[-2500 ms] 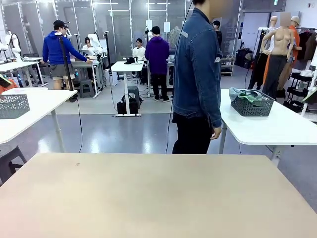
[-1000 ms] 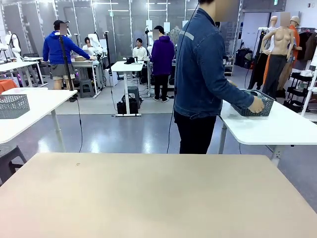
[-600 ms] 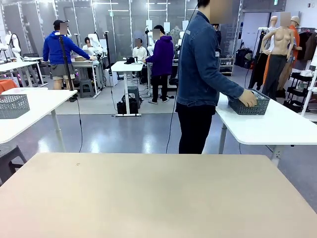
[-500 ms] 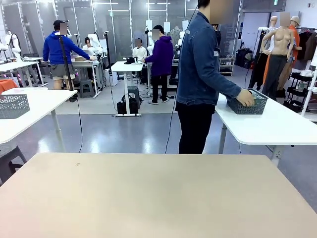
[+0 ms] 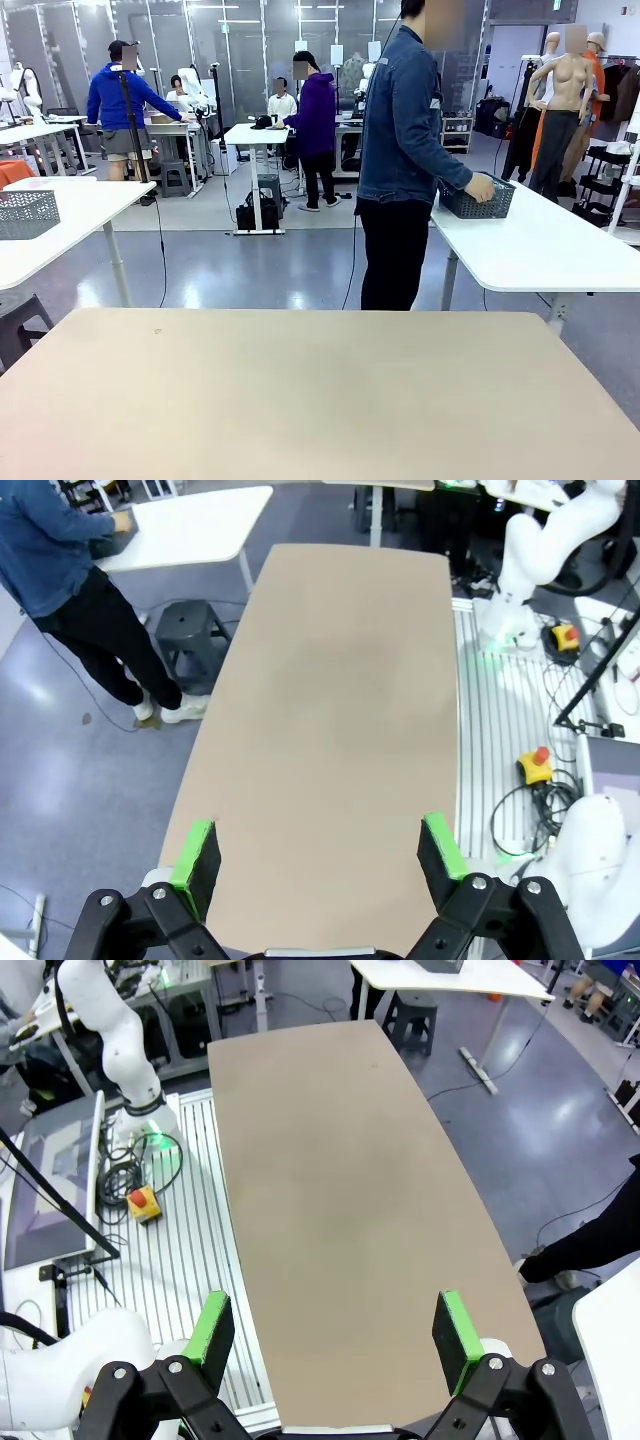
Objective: Fold the towels and place them in the basket.
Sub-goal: When a person lays out a Towel with hook on the table, fold it in half twice.
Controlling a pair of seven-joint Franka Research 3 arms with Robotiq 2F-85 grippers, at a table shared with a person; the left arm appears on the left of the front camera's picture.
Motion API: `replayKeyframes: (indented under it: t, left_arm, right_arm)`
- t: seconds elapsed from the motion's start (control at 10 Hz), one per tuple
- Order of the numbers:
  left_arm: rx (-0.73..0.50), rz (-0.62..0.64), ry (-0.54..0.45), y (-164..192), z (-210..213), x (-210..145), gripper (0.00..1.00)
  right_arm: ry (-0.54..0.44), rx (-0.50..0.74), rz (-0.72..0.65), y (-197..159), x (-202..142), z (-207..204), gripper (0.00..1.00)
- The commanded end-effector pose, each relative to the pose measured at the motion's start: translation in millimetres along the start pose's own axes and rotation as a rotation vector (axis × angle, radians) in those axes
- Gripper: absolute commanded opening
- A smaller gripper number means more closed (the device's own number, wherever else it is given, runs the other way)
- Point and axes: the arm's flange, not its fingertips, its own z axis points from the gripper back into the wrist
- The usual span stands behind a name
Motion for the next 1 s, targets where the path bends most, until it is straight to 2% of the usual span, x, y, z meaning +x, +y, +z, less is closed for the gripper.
replayKeyframes:
  t: [0.0, 0.3, 0.4, 0.9]
  left_arm:
    - [-0.038, -0.008, 0.000, -6.3, -1.2, 5.3, 1.00]
    - [-0.086, -0.023, 0.009, -16.4, -2.9, 4.2, 1.00]
    - [-0.045, -0.004, 0.003, -5.4, -5.2, 2.5, 1.00]
    - [-0.045, -0.004, 0.003, -5.4, -5.2, 2.5, 1.00]
  right_arm:
    - [-0.023, 0.000, -0.049, 1.3, 3.0, 2.7, 1.00]
    - [-0.024, -0.004, -0.052, 0.0, 4.7, 1.1, 1.00]
    - [-0.009, -0.007, -0.025, -1.1, -1.7, 2.0, 1.00]
    - [-0.009, -0.007, -0.025, -1.1, -1.7, 2.0, 1.00]
